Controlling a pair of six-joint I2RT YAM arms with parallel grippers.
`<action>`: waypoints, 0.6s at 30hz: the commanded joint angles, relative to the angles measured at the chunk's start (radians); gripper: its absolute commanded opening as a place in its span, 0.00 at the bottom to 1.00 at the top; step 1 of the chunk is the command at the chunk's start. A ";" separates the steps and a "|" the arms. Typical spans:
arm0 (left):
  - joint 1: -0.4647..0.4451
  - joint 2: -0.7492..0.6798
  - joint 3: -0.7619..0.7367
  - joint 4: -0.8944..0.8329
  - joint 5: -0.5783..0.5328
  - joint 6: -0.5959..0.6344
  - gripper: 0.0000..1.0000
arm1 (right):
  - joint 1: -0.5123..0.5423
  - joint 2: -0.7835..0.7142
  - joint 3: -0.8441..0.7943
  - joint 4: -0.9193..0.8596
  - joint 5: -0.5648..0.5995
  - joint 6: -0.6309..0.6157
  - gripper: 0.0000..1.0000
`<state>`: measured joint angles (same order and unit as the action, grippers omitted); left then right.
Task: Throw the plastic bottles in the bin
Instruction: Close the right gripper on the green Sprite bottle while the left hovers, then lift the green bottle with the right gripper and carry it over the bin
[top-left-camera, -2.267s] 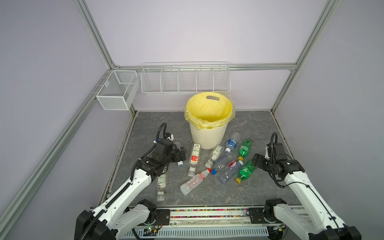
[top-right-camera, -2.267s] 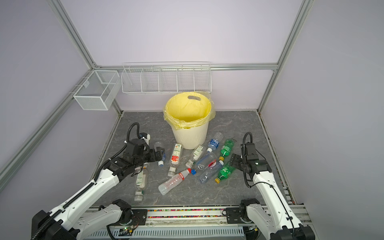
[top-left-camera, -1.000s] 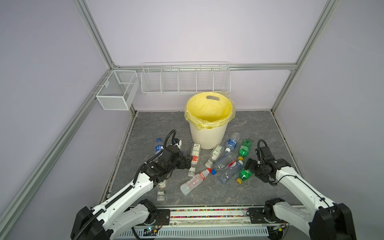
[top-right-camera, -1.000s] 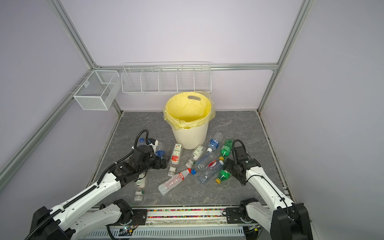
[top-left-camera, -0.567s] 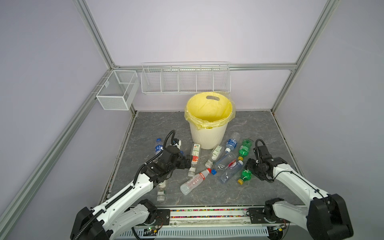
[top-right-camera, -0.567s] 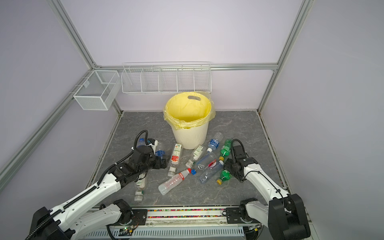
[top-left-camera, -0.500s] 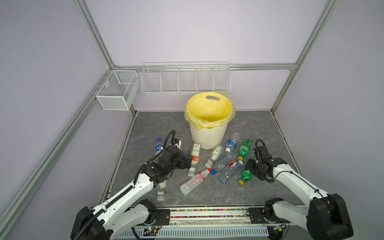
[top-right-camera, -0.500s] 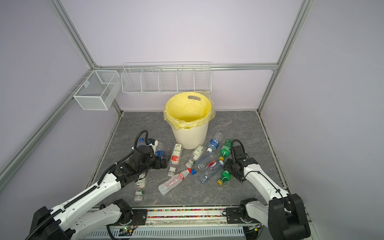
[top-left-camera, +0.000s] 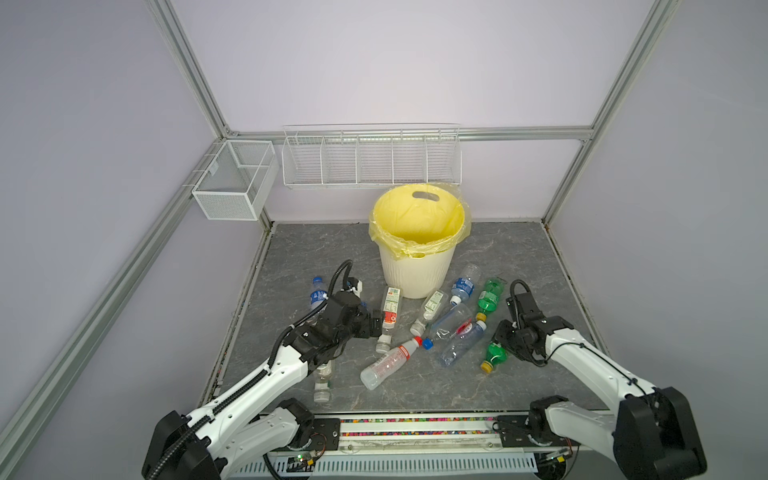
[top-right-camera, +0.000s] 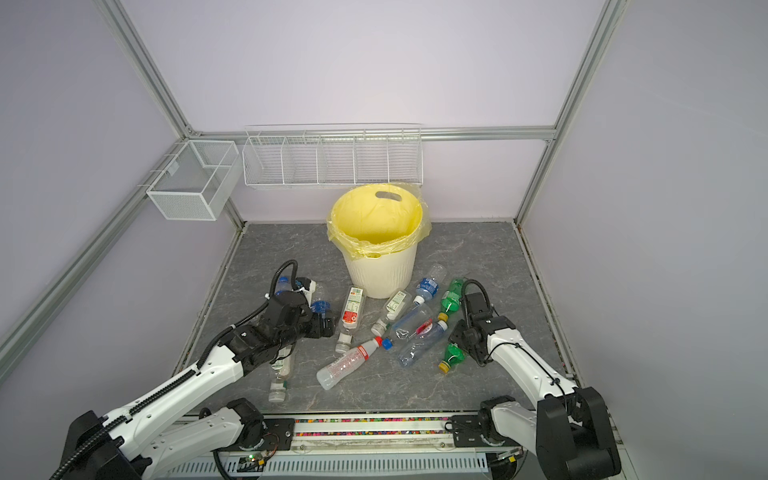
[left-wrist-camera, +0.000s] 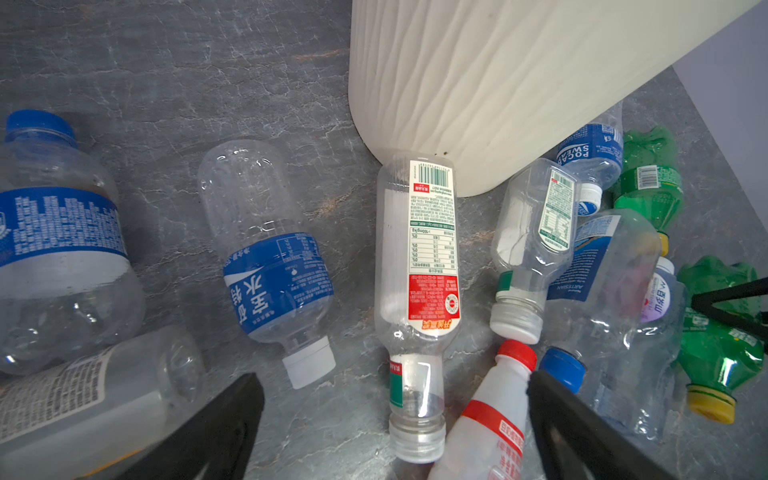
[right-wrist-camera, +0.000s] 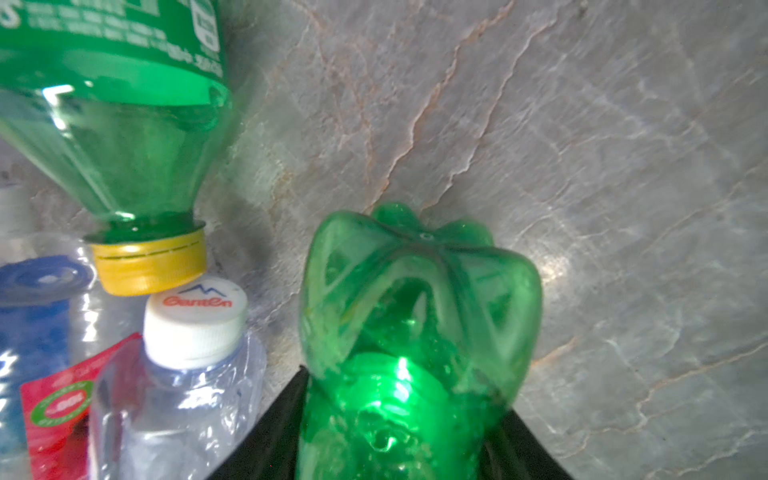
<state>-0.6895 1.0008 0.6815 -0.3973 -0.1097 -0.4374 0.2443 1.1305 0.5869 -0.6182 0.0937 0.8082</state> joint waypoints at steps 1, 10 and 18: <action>-0.004 -0.005 0.027 -0.018 -0.022 -0.019 0.99 | 0.005 -0.049 -0.007 -0.049 0.030 -0.022 0.57; -0.004 0.015 0.033 0.005 0.000 -0.056 0.99 | 0.005 -0.194 0.020 -0.062 -0.023 -0.088 0.58; -0.004 0.022 0.062 -0.039 -0.042 -0.048 0.99 | 0.006 -0.284 0.100 -0.115 -0.037 -0.125 0.58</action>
<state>-0.6895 1.0241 0.7013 -0.4099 -0.1234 -0.4713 0.2443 0.8707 0.6472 -0.6956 0.0734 0.7067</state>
